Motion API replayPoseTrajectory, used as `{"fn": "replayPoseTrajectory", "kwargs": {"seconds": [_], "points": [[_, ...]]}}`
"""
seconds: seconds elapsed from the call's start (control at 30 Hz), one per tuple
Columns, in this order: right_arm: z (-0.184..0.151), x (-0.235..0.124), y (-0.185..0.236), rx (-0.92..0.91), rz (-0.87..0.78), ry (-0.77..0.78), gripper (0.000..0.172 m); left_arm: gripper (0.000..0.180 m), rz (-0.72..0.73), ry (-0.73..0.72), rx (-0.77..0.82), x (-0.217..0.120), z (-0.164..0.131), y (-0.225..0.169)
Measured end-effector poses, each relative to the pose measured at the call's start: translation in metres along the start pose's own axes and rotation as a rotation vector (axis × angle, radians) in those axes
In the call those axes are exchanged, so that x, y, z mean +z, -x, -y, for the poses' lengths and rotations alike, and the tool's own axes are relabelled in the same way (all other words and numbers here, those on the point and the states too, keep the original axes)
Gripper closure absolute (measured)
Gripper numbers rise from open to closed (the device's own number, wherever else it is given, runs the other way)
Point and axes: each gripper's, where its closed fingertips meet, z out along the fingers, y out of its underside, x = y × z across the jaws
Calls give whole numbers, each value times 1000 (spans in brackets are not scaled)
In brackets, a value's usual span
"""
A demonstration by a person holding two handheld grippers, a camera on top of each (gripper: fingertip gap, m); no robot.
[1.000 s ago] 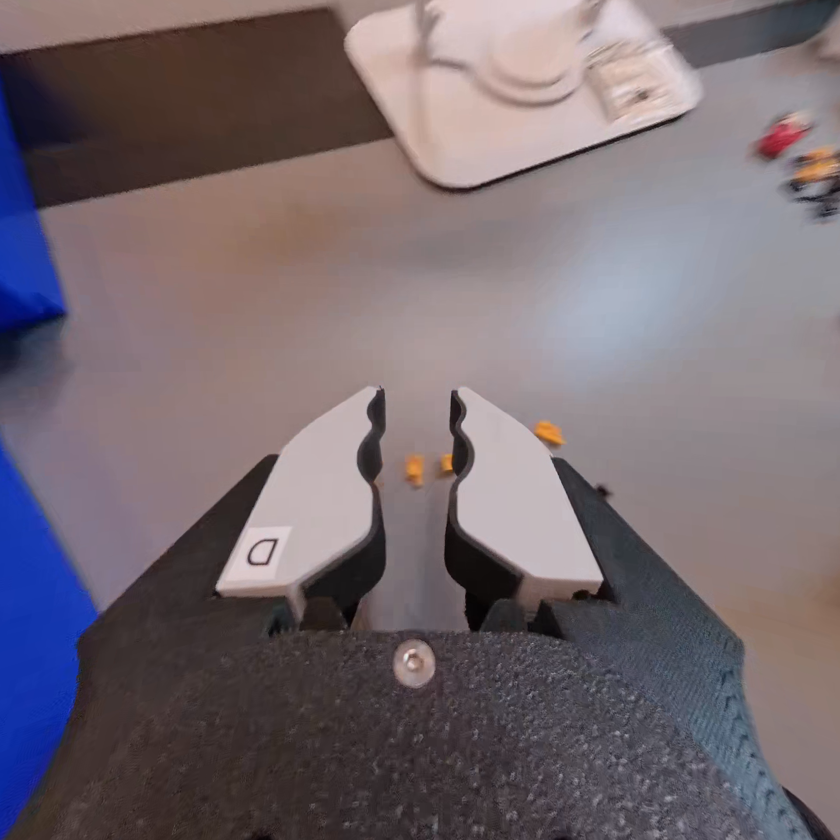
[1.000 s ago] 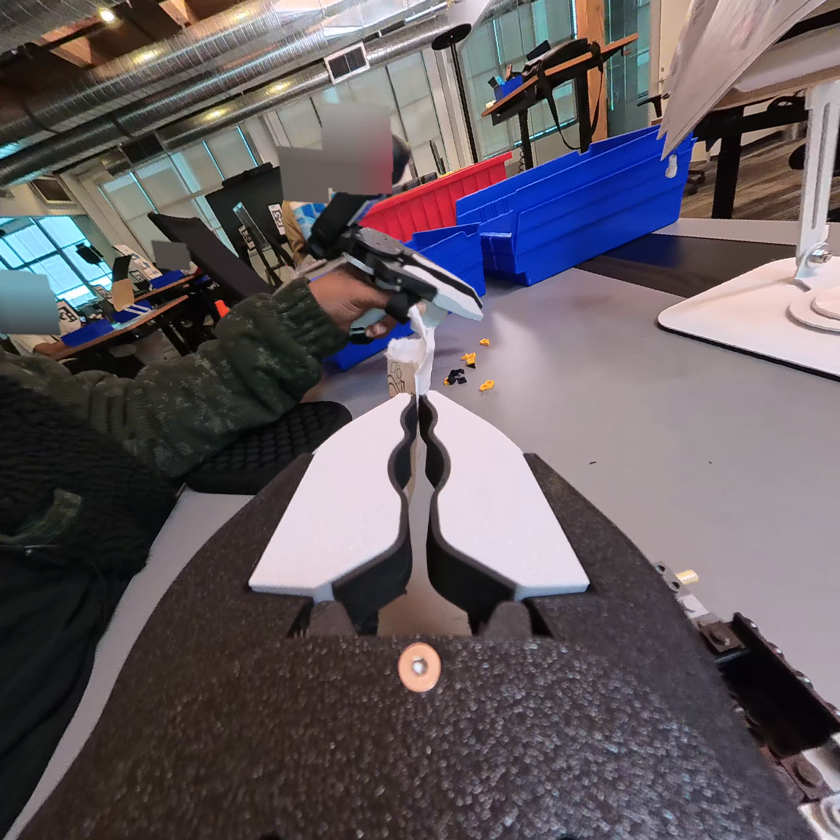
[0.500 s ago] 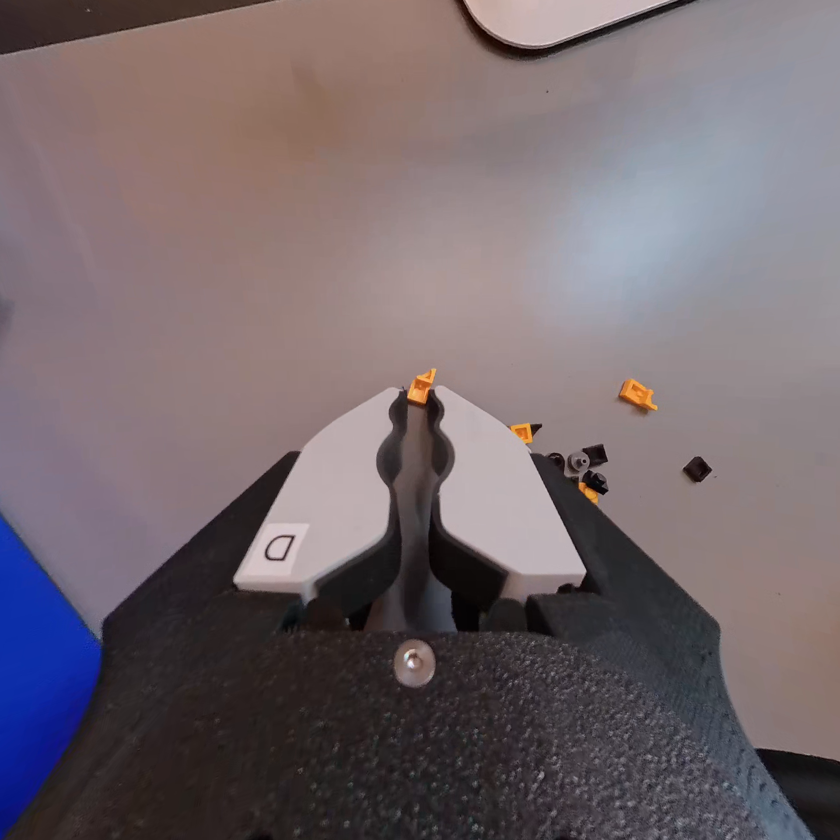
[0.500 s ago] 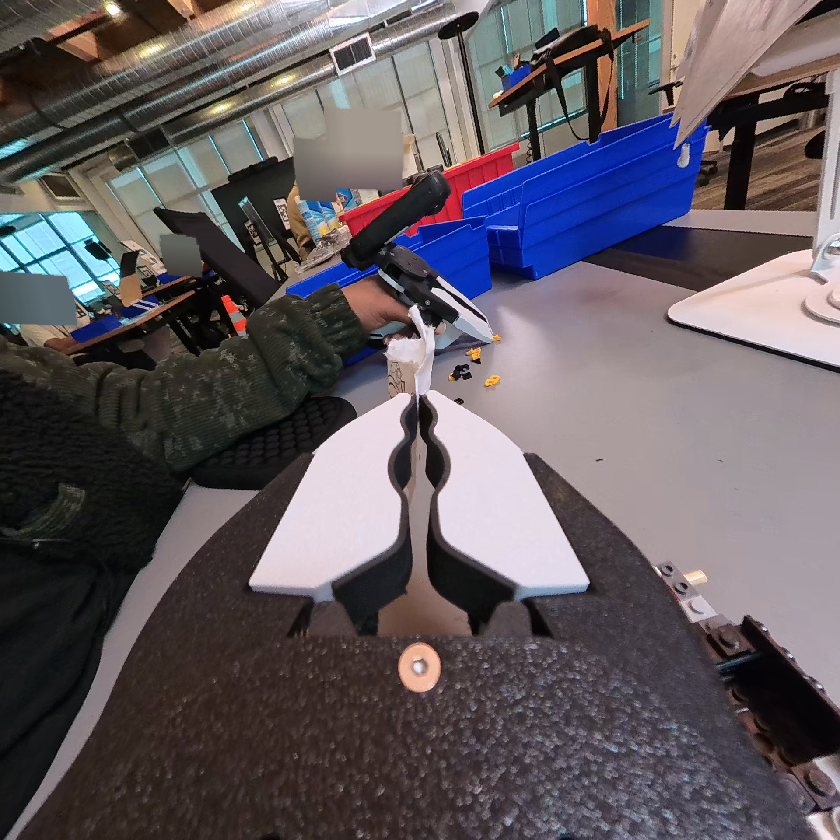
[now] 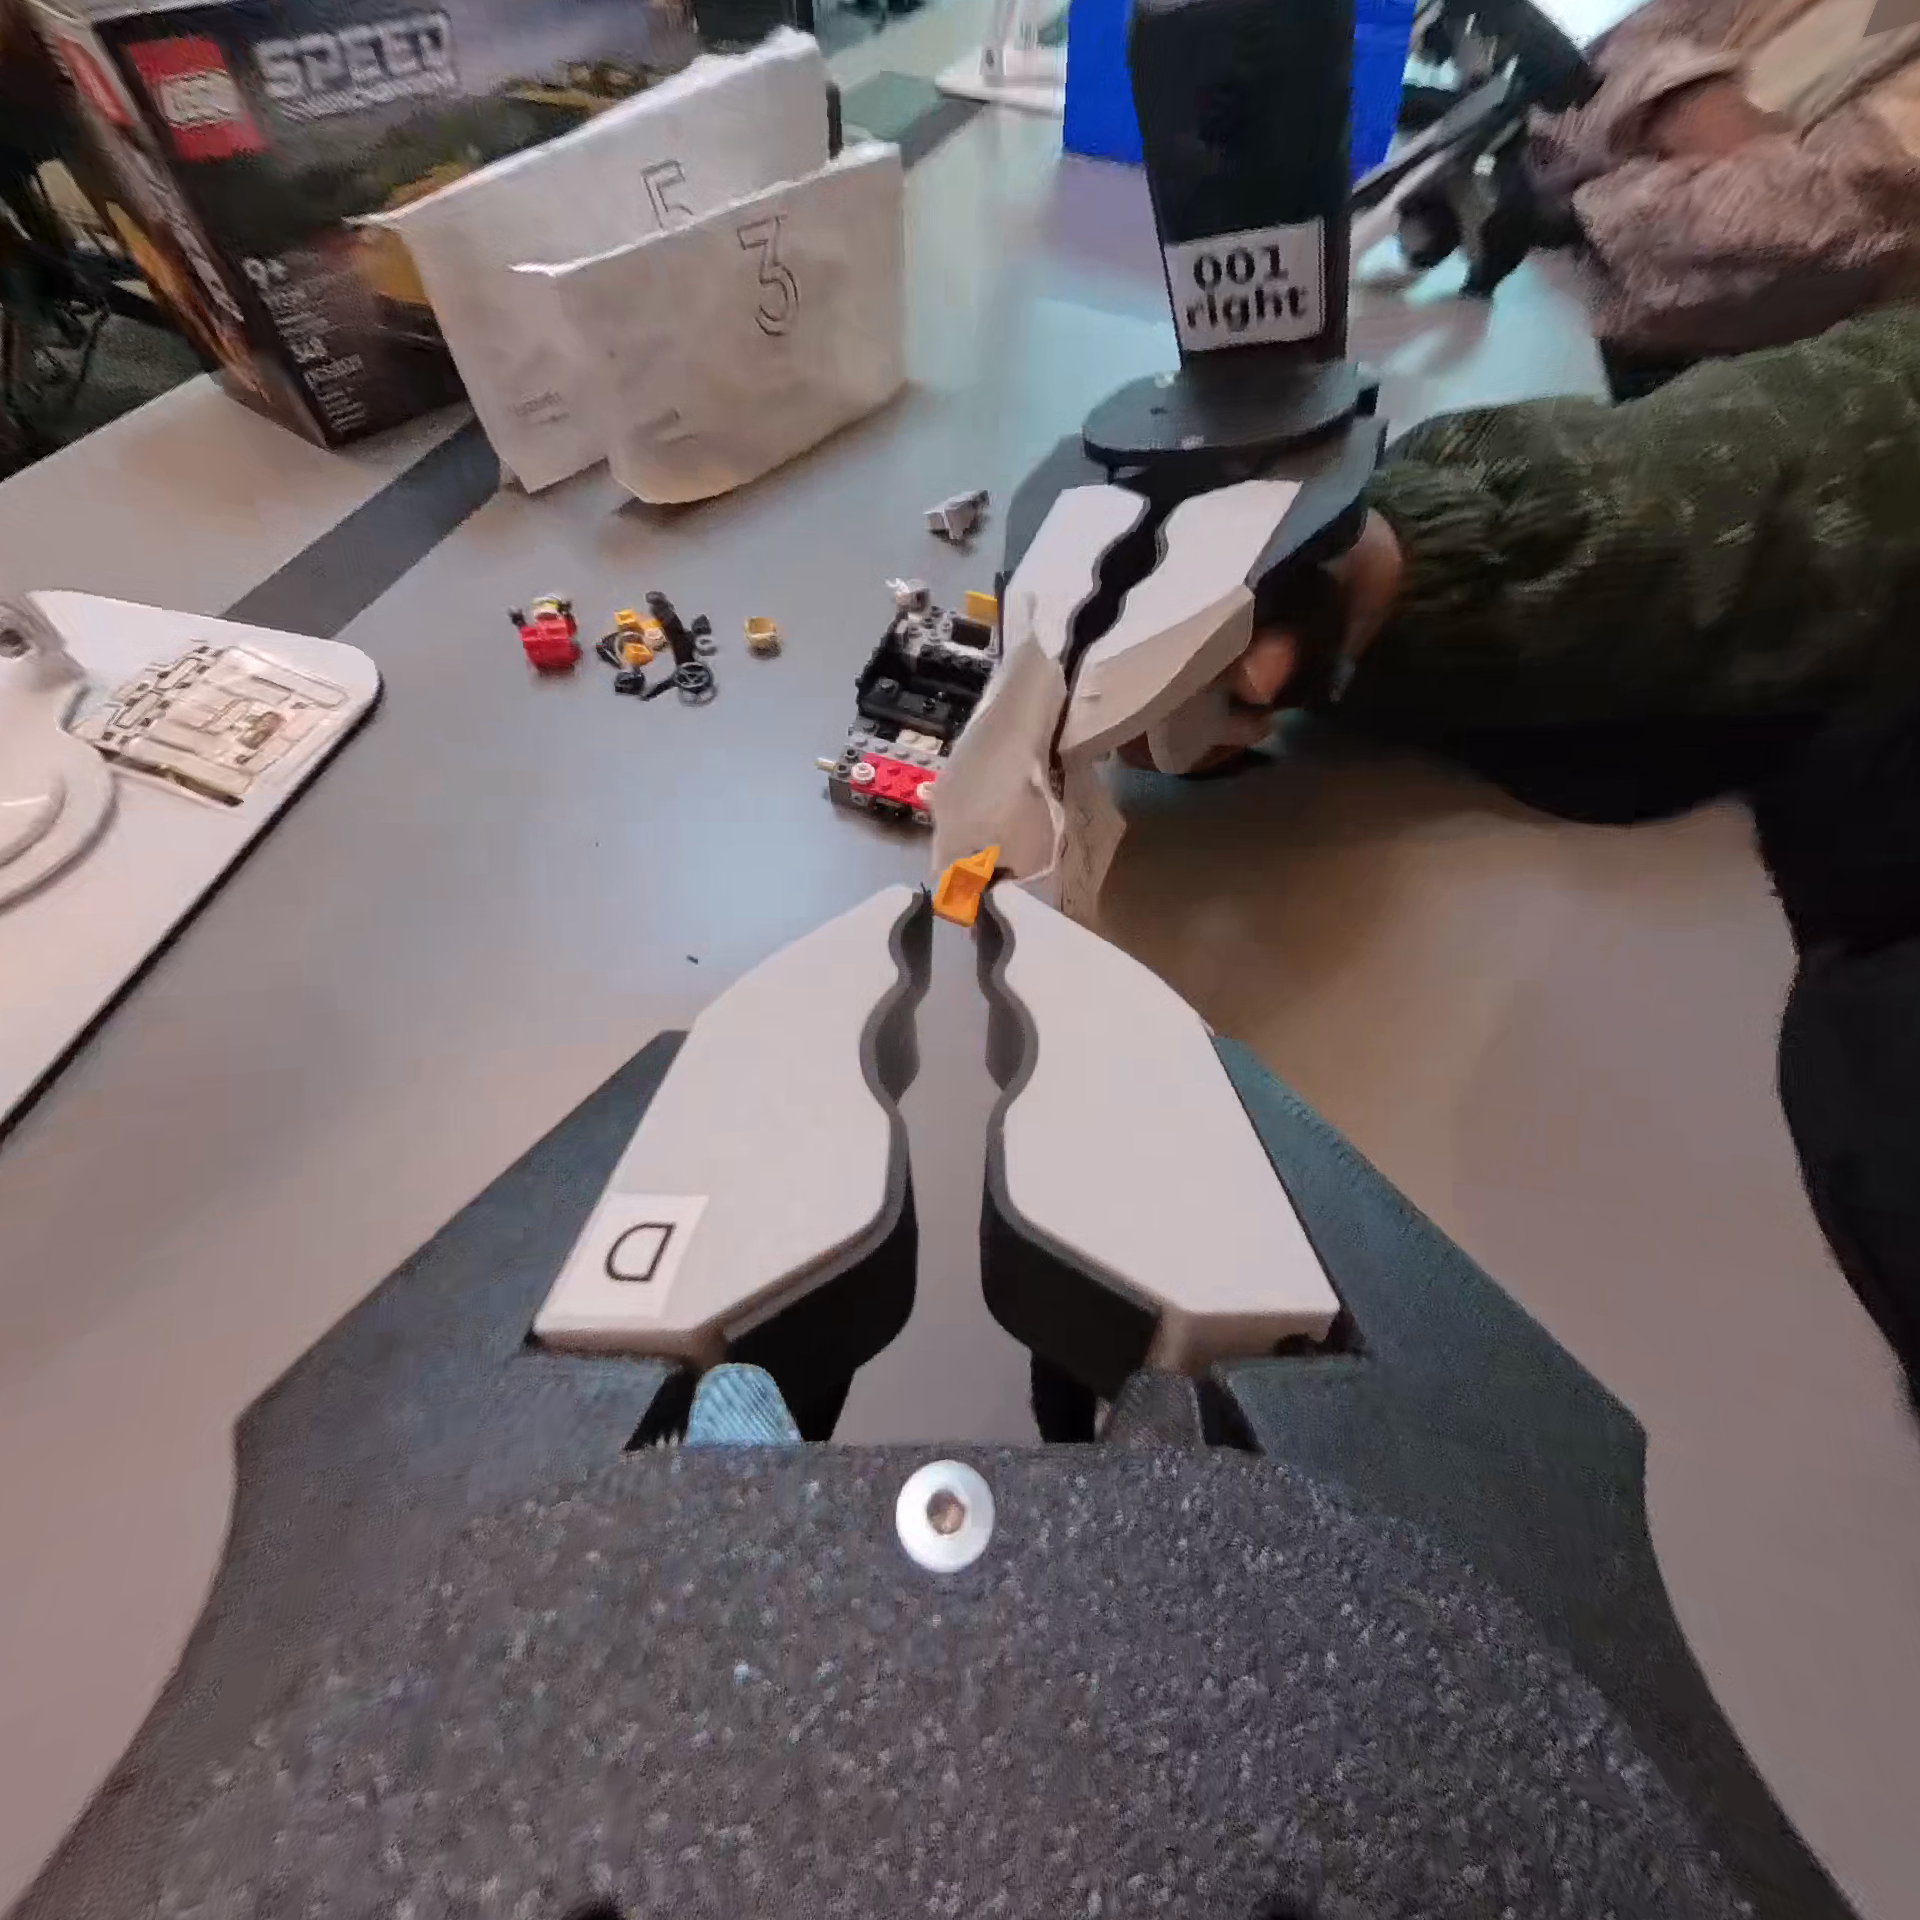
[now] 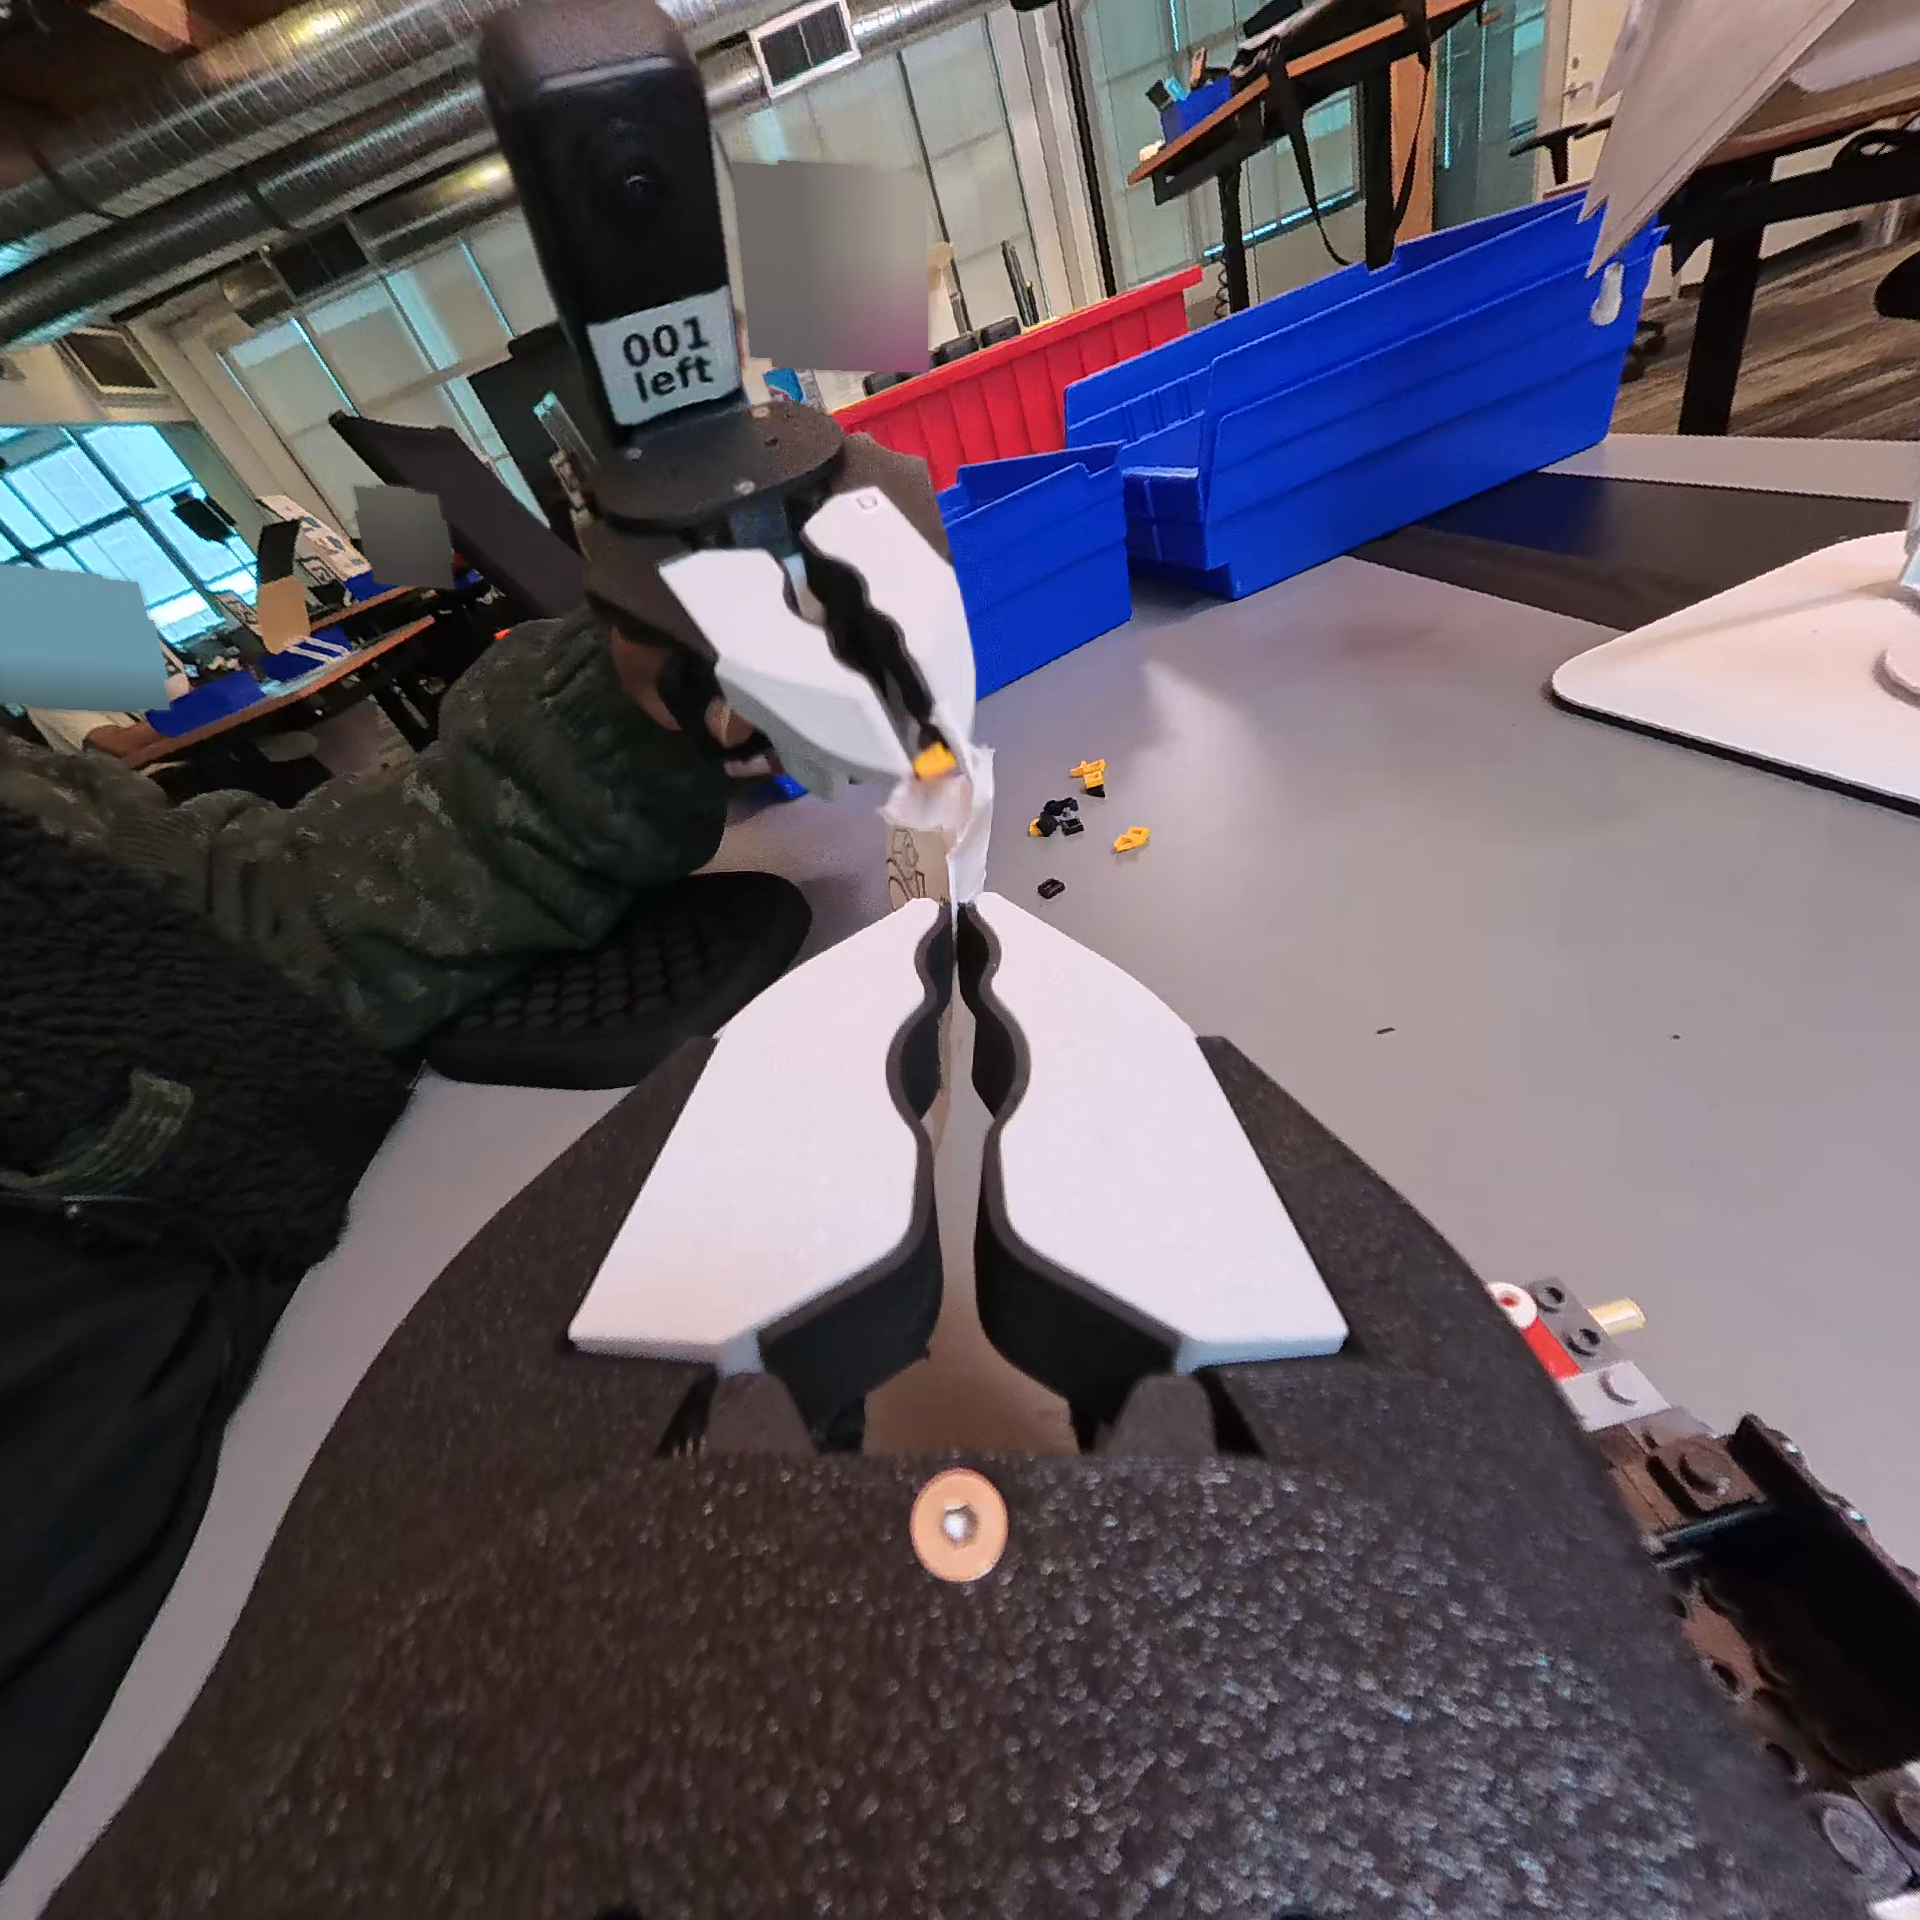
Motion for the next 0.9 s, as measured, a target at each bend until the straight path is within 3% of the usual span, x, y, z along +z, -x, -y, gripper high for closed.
{"fn": "replayPoseTrajectory", "kwargs": {"seconds": [0.1, 0.37, 0.47, 0.57, 0.63, 0.73, 0.9], "points": [[2, -2, -1, 5, -2, -9, 171, 173, 16, 29, 25, 12, 0, -5], [3, -1, -1, 14, 9, -20, 171, 160, -34, -72, -21, -2, 13, -6], [6, -4, -2, 12, 2, -33, 171, 161, 119, -47, -39, -21, 5, 24], [8, -6, -4, 16, -5, -45, 171, 165, 432, 136, -171, -59, -38, 84], [7, -5, -5, 25, -2, -45, 171, 163, 549, 309, -273, -82, -80, 105], [5, -4, -5, 28, -1, -37, 171, 156, 570, 443, -378, -94, -119, 112], [4, -4, -6, 31, -3, -36, 171, 155, 649, 504, -443, -105, -145, 127]]}}
